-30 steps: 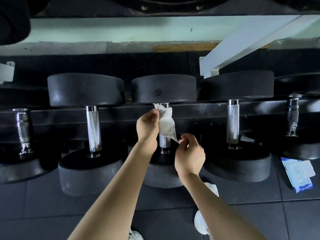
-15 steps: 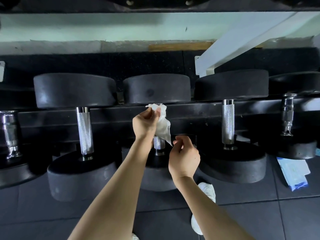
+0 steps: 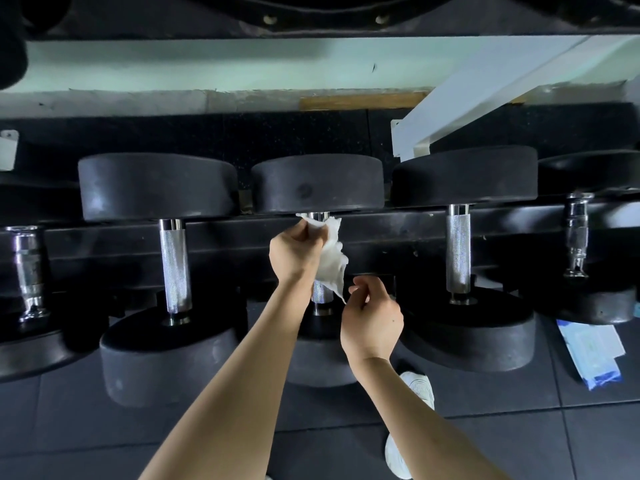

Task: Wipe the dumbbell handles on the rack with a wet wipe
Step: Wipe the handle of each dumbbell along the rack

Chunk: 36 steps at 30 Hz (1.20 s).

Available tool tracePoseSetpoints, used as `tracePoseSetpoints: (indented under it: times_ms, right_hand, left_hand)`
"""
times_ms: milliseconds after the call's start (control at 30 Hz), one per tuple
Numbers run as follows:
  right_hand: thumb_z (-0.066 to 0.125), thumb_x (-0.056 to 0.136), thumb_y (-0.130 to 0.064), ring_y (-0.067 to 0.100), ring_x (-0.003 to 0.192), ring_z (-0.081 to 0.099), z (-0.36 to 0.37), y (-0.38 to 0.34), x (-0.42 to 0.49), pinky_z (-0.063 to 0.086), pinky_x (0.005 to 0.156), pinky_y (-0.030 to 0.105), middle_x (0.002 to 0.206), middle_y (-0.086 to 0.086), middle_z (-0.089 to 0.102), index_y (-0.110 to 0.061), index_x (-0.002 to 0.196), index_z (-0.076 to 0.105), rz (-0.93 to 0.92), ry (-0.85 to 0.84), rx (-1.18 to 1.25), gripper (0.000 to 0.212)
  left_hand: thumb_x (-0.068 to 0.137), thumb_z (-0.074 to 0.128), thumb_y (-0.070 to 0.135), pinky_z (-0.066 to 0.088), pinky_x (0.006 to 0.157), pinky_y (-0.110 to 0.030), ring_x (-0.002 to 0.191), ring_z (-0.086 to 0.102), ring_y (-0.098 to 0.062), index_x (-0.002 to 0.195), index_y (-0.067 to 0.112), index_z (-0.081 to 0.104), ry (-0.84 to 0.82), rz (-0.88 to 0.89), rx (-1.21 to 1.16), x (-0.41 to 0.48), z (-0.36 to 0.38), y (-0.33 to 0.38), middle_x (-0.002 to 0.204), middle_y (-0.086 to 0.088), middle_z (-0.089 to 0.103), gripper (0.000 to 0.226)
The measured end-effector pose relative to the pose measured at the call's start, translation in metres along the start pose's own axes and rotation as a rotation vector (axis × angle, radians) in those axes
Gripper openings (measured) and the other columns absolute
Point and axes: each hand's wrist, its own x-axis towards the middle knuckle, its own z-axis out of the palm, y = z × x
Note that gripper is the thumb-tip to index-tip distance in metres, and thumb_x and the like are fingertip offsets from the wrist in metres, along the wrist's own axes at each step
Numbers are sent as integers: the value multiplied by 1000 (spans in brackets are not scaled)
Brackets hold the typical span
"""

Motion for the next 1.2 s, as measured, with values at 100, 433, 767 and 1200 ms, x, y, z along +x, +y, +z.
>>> tracePoseSetpoints:
  times_ms: [100,433,767,1200]
  right_hand:
    - [41,77,-16,35,61,63,0,0,1,34,52,26,67,6,71,-13,88,70,-10,-4,12,31]
    - [22,95,-45,28,124,49,0,-11,25,37,104,44,146,1,44,-31,139,45,-344,-456,-312,51]
    - [45,95,-32,14,141,29,-15,-5,17,10,118,45,150,-2,38,-41,128,54,-192,-612,-277,36]
    - [50,91,-14,22,94,64,-20,0,4,43,74,27,99,1,72,-19,102,71,217,-290,79,24]
  left_hand:
    - [84,65,28,34,59,-23,60,40,-5,60,18,59,-36,36,-24,-5,-2,-9,57,9,52,26]
    - [92,60,28,54,82,-32,86,69,-18,86,22,71,-238,-27,-328,-25,-22,-13,90,-4,73,14]
    - [86,67,32,49,72,-21,67,57,-4,82,23,70,7,-68,-214,-27,0,-17,71,9,65,10]
    - [87,65,32,40,68,-22,81,55,-14,109,18,42,-167,82,42,-22,11,-18,95,4,56,35]
